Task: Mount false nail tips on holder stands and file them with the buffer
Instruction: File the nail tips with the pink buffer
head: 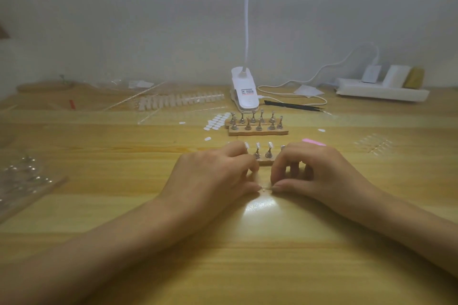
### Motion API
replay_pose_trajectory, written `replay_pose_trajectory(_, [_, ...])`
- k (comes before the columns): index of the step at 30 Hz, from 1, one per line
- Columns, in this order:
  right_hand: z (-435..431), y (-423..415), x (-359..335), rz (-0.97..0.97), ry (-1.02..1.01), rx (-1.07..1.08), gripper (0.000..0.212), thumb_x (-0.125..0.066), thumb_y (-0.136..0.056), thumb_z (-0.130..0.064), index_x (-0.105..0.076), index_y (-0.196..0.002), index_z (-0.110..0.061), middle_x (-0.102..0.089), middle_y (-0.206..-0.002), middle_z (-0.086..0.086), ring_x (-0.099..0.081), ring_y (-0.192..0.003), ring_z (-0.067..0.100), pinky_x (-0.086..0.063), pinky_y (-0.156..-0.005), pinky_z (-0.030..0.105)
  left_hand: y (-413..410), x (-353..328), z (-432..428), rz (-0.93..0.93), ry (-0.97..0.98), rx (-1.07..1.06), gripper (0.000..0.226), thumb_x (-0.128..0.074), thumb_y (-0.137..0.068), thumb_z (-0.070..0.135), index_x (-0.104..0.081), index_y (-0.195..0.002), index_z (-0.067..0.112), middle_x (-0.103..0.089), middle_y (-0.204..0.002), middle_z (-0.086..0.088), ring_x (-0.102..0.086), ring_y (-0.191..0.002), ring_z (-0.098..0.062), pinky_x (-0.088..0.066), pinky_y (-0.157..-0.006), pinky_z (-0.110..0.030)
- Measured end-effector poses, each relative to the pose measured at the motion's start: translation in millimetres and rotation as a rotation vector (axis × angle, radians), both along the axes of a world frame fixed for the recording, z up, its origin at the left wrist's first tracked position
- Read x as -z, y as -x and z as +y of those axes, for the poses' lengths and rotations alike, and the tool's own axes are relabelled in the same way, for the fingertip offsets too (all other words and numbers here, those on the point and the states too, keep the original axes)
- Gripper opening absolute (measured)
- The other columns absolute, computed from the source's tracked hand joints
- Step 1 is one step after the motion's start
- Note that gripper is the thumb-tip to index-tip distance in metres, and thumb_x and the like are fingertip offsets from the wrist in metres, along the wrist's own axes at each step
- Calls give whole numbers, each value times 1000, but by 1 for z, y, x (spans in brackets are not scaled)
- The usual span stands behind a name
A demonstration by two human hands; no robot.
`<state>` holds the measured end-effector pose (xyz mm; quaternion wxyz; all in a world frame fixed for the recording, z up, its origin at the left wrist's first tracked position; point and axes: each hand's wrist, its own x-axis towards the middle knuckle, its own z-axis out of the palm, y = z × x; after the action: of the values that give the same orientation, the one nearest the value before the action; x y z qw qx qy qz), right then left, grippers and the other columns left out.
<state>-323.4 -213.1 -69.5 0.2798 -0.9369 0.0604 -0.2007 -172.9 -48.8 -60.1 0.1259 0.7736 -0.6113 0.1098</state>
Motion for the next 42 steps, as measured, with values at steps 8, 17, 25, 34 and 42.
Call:
replay_pose_trajectory(8, [6, -2, -2, 24, -130, -7, 25, -84, -78, -13, -64, -70, -24, -64, -70, -24, -53, -63, -2, -41, -70, 7, -5, 3, 3, 42, 208, 130, 23, -77, -73, 47, -61, -82, 33, -60, -87, 21, -38, -57, -2, -30, -43, -19])
replay_pose_trajectory(17, [7, -1, -2, -8, -93, -11, 18, -84, -78, -9, -68, -77, -18, -63, -72, -17, -57, -69, 2, -42, -62, 11, -6, 8, 3, 18, 276, 186, 16, -78, -80, 33, -62, -76, 31, -60, -83, 18, -49, -65, -1, -39, -44, -25])
replay_pose_trajectory(25, [12, 4, -5, -233, 592, -133, 13, -71, -84, 5, -71, -78, -7, -62, -80, 5, -51, -59, 23, -44, -51, 31, -17, 10, -5, 811, 232, 235, 17, -77, -82, 32, -67, -71, 25, -63, -71, 17, -46, -58, -3, -37, -57, -12])
replay_pose_trajectory(34, [6, 3, -10, -340, 496, -208, 7, -71, -88, -1, -73, -81, -1, -62, -82, 10, -57, -70, 18, -48, -65, 25, -14, 7, -4, 1087, 334, 188, 17, -67, -89, 23, -62, -74, 16, -59, -64, 17, -43, -50, 2, -32, -50, -9])
replay_pose_trajectory(42, [-27, -55, -49, -100, 31, -92, 11, -77, -79, 4, -72, -82, -6, -67, -80, -4, -70, -69, 11, -60, -61, 26, -11, 11, -6, 898, 269, 374, 12, -74, -87, 17, -67, -78, 21, -64, -75, 16, -49, -57, 1, -36, -56, -9])
